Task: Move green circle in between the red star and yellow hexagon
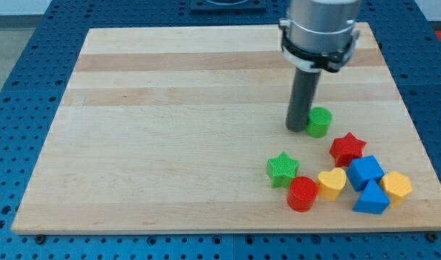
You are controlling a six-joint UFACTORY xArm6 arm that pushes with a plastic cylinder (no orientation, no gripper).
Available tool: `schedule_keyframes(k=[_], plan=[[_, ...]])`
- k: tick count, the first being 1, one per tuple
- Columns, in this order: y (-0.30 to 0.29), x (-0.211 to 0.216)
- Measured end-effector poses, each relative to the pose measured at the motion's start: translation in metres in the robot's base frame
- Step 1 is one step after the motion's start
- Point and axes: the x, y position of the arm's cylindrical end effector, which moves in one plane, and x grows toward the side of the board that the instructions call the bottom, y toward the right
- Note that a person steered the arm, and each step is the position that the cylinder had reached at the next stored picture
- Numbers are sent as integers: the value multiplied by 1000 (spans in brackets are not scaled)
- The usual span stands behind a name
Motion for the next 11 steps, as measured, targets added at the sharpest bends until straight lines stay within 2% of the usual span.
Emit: schedule_keyframes(k=[3,5,6,9,11], plan=[[40,-7],[36,-45],[45,-44],[46,-5],[53,-42]])
